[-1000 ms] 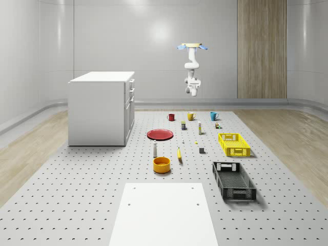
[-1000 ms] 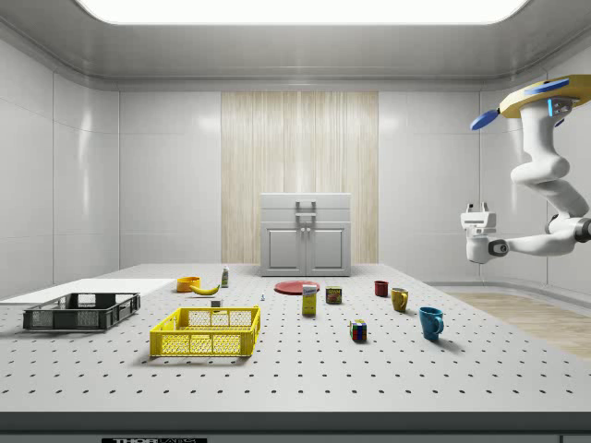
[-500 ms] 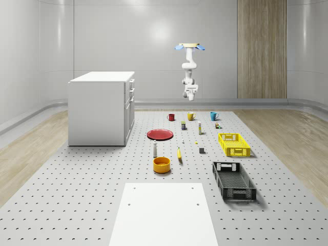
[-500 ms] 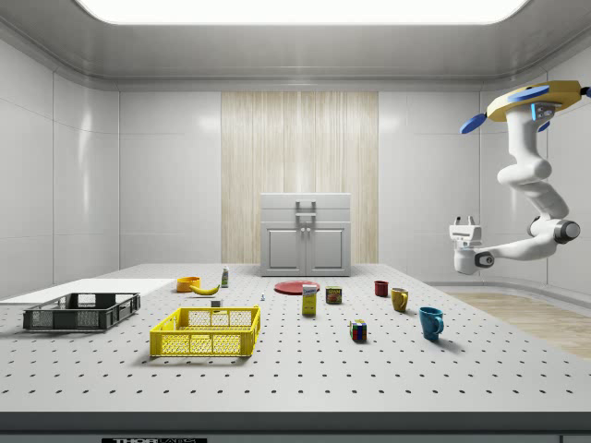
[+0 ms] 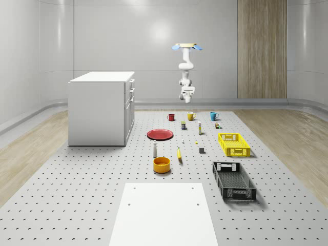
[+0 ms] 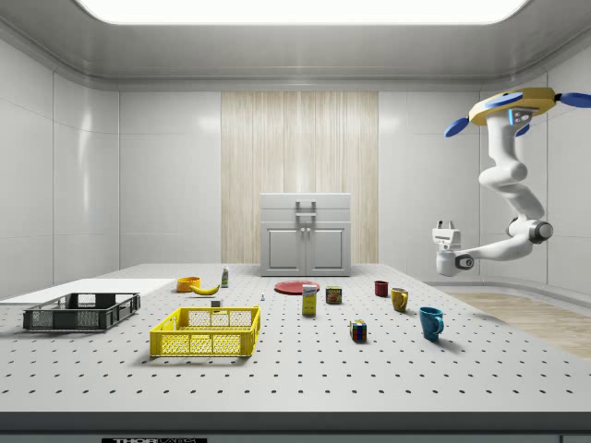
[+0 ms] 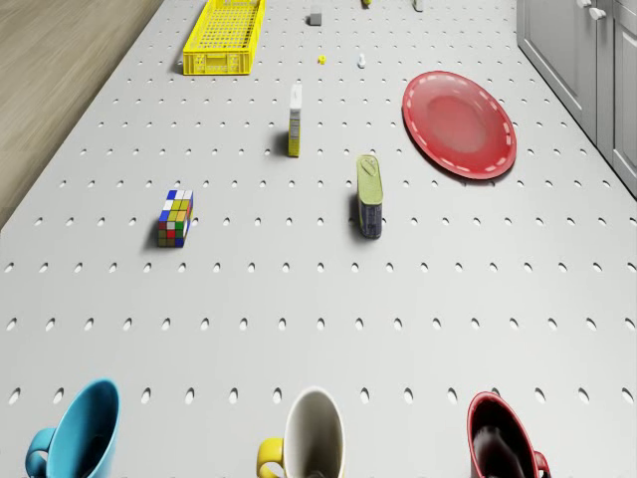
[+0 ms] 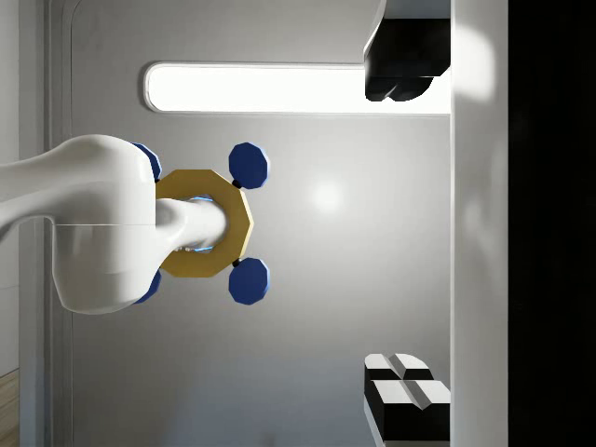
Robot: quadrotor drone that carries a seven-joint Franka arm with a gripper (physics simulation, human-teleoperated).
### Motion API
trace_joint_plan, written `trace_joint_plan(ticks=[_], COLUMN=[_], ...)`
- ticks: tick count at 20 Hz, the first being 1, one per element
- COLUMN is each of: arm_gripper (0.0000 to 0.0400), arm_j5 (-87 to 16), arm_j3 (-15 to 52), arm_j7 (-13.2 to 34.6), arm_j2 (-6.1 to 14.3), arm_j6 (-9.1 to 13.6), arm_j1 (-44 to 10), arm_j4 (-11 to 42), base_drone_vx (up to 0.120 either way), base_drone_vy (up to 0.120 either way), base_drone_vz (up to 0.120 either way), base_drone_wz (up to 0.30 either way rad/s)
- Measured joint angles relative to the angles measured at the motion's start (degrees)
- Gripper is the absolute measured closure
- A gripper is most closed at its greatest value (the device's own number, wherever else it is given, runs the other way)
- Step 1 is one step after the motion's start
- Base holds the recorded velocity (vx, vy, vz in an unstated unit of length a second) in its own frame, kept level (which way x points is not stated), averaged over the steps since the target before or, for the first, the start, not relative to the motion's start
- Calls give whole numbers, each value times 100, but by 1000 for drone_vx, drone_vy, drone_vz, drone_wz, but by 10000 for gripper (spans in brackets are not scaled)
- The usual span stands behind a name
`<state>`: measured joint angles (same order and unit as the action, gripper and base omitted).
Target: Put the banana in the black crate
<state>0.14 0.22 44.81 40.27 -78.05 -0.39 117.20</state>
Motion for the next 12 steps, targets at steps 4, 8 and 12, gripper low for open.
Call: trace_joint_plan(ticks=[4, 8, 12], arm_gripper=[0, 0, 0], arm_j5=[1, 1, -1], arm_j3=[2, 4, 7], arm_j7=[-1, -2, -3], arm_j2=[0, 8, 18], arm_j6=[-2, -13, -28], arm_j1=[-3, -6, -9], arm_j4=[-16, -14, -7], base_drone_vx=[120, 120, 120], base_drone_vy=[-120, -120, -120], base_drone_vz=[0, 0, 0], base_drone_wz=[0, 0, 0])
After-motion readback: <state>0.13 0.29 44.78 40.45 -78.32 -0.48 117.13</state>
